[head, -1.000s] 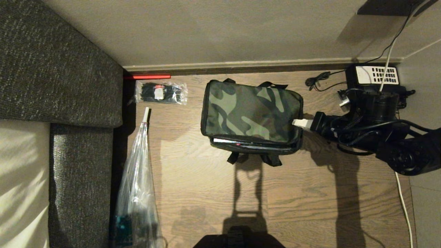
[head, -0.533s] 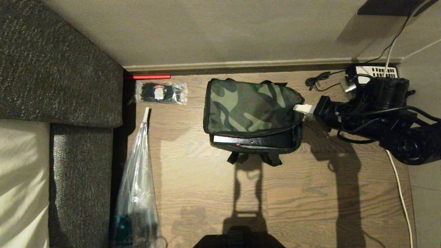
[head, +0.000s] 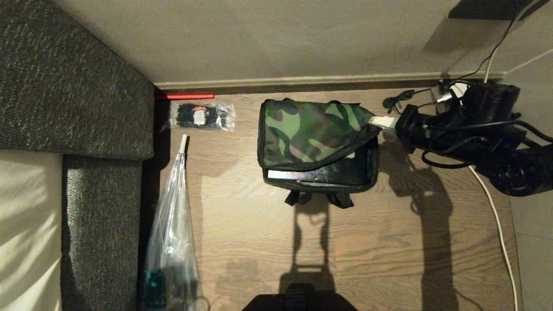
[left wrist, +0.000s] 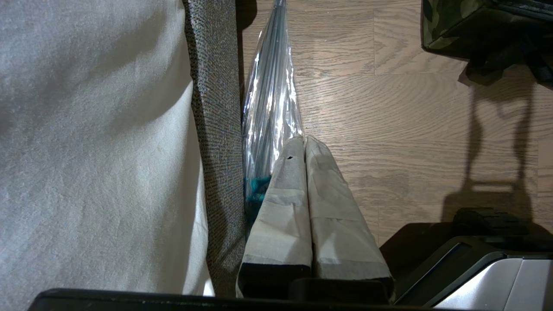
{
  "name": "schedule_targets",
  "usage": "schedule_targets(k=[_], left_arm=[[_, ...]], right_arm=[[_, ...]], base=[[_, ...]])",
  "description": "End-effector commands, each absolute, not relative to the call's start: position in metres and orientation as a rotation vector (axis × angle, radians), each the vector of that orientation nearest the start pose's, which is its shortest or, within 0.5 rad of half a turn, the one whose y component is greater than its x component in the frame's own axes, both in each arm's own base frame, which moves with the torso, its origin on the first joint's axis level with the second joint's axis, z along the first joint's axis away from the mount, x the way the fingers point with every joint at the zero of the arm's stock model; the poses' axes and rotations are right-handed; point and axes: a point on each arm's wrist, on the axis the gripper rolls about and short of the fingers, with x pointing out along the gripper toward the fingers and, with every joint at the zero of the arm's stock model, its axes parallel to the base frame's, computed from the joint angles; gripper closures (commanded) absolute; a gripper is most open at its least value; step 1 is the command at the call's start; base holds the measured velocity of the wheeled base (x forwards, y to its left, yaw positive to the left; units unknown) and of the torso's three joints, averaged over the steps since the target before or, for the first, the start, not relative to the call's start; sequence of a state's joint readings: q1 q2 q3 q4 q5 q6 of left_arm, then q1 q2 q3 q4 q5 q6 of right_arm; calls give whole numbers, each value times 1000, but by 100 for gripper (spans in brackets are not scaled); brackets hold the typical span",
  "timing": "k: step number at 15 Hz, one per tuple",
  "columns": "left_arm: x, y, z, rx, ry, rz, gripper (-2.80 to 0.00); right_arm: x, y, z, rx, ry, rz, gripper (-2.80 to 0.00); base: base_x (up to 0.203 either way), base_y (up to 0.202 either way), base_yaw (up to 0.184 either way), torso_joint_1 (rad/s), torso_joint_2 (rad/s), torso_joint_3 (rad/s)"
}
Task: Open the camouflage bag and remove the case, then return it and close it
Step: Open the top of the storage box
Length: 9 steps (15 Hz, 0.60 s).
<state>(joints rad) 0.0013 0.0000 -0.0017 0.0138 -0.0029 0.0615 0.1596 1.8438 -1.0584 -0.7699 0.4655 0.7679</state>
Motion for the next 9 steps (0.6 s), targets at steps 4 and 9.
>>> schedule_targets(k=[4,9], left_arm=[[-23,0,74,62,12,-2,0],[-23,0,74,63,12,-2,0]], right_arm=[[356,63,239,805,194,604,0],[359,61,248,810,162,609,0]], base=[[0,0,0,0,0,0],[0,0,0,0,0,0]])
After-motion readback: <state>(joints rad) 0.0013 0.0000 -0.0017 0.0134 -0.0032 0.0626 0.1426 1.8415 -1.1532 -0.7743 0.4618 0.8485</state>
